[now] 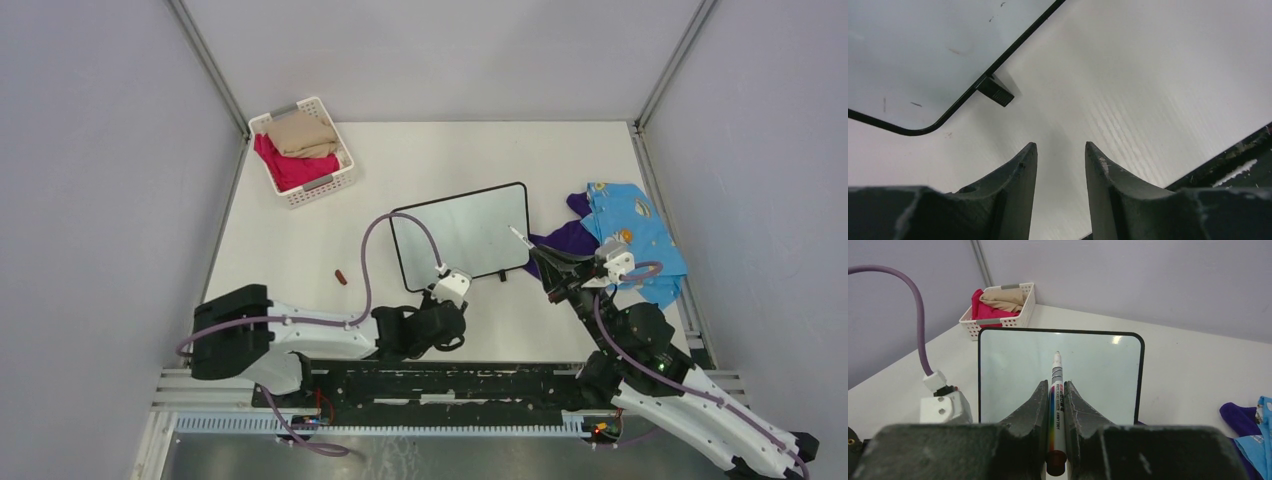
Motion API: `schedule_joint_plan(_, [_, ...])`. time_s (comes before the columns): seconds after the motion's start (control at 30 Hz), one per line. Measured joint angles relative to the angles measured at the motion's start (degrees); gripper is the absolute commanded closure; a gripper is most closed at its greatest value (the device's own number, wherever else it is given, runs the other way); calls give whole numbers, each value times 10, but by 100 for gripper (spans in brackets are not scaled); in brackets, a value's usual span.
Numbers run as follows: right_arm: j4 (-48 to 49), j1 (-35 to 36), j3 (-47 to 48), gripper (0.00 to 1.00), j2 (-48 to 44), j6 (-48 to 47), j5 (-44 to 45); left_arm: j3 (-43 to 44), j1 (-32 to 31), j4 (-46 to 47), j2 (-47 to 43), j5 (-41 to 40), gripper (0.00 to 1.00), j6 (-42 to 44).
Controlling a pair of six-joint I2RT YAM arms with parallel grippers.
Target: Write a sentence on the whiteboard
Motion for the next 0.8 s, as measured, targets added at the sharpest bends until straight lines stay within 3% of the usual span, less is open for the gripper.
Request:
schedule_joint_plan(0.47, [-13,0,11,100,-14,0,10,89,5,37,172,-29,67,2])
schedule_joint_plan(0.8, [-25,0,11,100,-20,0,10,95,42,12,197,-46,68,-3])
